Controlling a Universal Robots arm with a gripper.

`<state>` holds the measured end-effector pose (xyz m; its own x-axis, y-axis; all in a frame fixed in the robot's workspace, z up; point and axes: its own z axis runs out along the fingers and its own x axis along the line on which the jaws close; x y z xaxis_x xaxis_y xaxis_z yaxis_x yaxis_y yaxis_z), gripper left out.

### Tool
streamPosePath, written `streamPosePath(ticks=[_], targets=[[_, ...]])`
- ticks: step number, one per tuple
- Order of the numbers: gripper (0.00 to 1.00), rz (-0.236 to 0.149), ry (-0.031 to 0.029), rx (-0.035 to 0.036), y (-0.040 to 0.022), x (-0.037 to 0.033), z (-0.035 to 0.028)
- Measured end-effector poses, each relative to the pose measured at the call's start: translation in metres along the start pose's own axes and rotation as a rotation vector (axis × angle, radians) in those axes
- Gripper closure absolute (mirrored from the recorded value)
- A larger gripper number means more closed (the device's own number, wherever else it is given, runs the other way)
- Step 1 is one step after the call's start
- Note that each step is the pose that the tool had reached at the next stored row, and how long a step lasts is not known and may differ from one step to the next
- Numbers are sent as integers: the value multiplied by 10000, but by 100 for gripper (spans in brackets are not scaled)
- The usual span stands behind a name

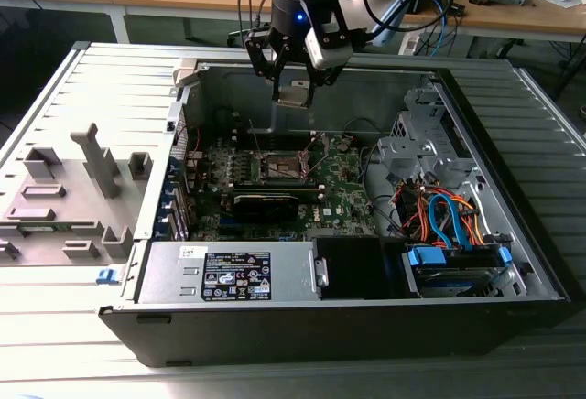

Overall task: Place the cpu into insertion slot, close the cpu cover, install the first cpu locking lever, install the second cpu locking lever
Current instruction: 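Place the cpu into insertion slot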

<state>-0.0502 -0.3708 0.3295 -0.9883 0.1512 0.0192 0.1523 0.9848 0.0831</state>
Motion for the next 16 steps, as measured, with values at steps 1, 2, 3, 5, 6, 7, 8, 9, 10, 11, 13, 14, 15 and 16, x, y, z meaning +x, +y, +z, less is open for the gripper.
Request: streamPosePath(ticks=[1, 2, 3, 5, 6, 7, 8, 9, 10, 11, 13, 14, 15, 16], targets=[[46, 10, 0, -1, 0, 0, 0], [46, 24, -2, -1, 0, 0, 0], [46, 34, -3, -1, 0, 0, 0], [46, 54, -5, -2, 0, 0, 0], [46, 65, -6, -2, 0, 0, 0], [46, 83, -7, -2, 0, 0, 1], [46, 102, -8, -2, 0, 0, 1], [46, 116, -10, -3, 0, 0, 1], [46, 134, -11, -2, 0, 0, 1], [46, 153, -13, -3, 0, 0, 1], [46, 172, -14, -4, 0, 0, 1], [46, 180, -15, -4, 0, 0, 2], [46, 191, -16, -4, 0, 0, 2], [46, 204, -17, -4, 0, 0, 2]])
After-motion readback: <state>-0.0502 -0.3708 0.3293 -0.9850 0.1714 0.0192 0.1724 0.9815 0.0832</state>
